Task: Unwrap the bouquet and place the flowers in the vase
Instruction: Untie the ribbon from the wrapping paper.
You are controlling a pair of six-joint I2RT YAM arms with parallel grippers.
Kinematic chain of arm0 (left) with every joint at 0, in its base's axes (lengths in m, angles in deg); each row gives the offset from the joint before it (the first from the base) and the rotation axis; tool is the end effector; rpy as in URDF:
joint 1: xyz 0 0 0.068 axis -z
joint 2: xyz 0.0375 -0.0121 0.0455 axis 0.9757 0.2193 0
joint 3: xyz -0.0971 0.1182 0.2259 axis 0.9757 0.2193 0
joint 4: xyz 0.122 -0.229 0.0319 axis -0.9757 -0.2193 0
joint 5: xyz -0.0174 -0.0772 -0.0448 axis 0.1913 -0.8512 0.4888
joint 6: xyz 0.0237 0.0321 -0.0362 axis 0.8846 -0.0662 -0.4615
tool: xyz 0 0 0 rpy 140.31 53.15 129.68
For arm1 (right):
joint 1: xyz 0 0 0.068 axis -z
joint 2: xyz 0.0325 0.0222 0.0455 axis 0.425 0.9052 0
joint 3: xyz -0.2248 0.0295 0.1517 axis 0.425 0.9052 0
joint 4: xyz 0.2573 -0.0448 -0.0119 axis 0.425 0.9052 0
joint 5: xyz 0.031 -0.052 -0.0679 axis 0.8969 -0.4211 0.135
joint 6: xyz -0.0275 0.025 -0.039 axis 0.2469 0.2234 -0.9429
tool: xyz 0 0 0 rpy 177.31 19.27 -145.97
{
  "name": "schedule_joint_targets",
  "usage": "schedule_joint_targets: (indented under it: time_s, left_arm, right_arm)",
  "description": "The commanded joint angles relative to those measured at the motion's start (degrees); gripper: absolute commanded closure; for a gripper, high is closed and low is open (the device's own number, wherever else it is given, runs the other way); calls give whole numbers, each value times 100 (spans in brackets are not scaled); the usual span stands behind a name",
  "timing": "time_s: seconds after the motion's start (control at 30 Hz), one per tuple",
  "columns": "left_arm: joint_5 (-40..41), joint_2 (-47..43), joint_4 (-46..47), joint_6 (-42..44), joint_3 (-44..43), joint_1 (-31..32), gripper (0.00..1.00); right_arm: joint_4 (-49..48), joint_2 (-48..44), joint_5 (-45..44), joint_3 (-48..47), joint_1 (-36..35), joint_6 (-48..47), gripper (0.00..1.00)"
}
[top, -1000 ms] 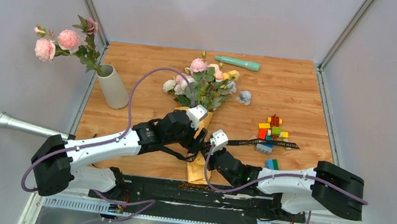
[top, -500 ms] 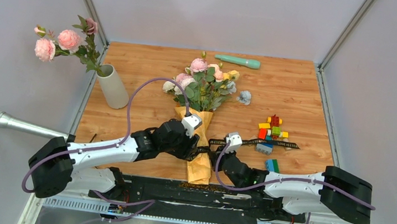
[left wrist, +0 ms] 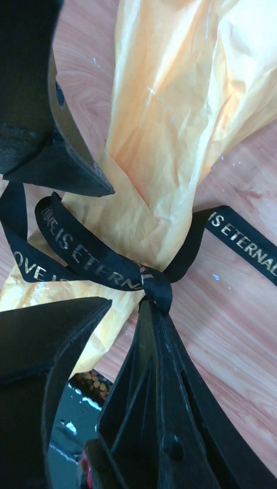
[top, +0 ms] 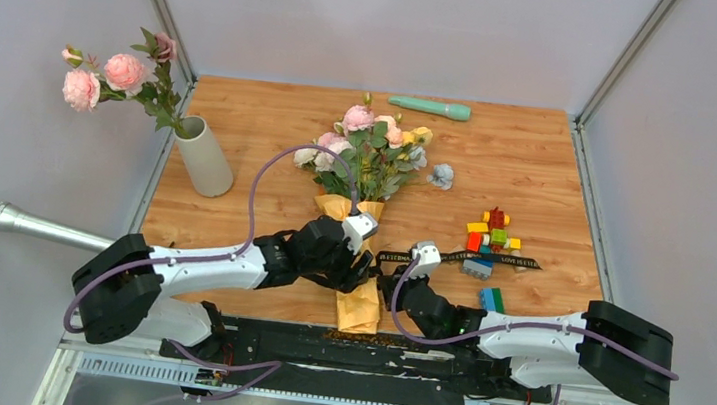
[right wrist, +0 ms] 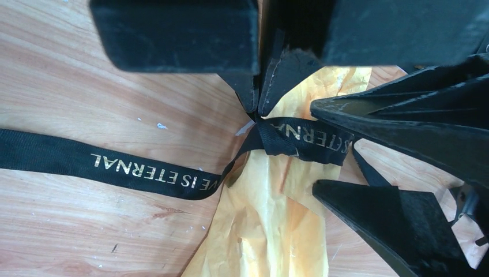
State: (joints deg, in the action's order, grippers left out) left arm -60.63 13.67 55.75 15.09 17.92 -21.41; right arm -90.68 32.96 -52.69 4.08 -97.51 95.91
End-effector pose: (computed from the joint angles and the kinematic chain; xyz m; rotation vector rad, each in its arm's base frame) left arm 0.1435 -0.2150 0.1961 0.8153 2.1624 -0.7239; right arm 0.0818 0.1901 0.1477 -0.2432 2.0122 0.6095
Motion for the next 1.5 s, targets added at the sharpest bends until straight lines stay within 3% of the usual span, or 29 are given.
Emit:
schedule_joint_targets:
  time_s: [0.0, 0.23, 0.6, 0.73, 0.83, 1.03, 1.47]
  left_arm:
    - [111, 307, -103, 301, -288, 88, 33]
    - [582, -47, -12, 101, -103, 112, 56]
    - [945, -960, 196, -560, 431, 104, 64]
    - [1003, -1086, 316, -726, 667, 94, 77]
    - [1009, -1130, 389, -824, 774, 82, 80]
    - [1193, -1265, 334, -1010, 831, 15, 100]
    - [1415, -2094, 105, -1996, 1843, -626, 100]
  right_arm:
    - [13, -70, -132, -19, -24, 143, 100]
    - [142, -97, -201, -13, -24, 216, 100]
    - [596, -82, -363, -38, -24, 578, 100]
    - [719, -62, -403, -49, -26, 696, 100]
    - [740, -45, -395, -48, -24, 730, 100]
    - [879, -1, -431, -51, -24, 866, 100]
    - [1768, 195, -652, -46, -25, 1970, 100]
